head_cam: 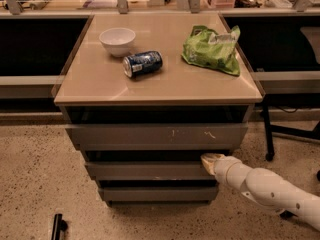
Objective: Open middle drawer
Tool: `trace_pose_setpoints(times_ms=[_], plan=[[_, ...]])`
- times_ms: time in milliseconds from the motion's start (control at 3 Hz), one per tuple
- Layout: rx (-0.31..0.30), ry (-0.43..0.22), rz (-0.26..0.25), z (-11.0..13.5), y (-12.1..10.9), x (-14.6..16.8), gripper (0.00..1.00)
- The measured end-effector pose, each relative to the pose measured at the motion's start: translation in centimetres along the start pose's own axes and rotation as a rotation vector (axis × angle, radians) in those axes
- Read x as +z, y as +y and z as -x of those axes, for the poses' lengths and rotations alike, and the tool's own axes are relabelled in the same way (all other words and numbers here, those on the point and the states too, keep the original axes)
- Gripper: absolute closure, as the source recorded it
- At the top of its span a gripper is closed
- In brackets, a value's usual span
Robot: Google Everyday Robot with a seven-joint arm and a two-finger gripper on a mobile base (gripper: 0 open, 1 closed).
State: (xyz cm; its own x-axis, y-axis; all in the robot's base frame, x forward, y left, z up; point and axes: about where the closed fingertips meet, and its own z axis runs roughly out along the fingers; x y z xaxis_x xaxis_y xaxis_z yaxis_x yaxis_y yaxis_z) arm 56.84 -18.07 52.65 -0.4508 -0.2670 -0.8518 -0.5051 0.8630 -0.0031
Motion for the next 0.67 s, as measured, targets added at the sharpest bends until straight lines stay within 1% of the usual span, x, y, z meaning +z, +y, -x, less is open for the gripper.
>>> trace_pose_setpoints(times_ms=[333,667], plan=[[0.009,0.013,0.003,-0.5,0.2,0.3,1.00],[0.009,0.026,-0.002,-1.4,0.4,2.1,1.00]])
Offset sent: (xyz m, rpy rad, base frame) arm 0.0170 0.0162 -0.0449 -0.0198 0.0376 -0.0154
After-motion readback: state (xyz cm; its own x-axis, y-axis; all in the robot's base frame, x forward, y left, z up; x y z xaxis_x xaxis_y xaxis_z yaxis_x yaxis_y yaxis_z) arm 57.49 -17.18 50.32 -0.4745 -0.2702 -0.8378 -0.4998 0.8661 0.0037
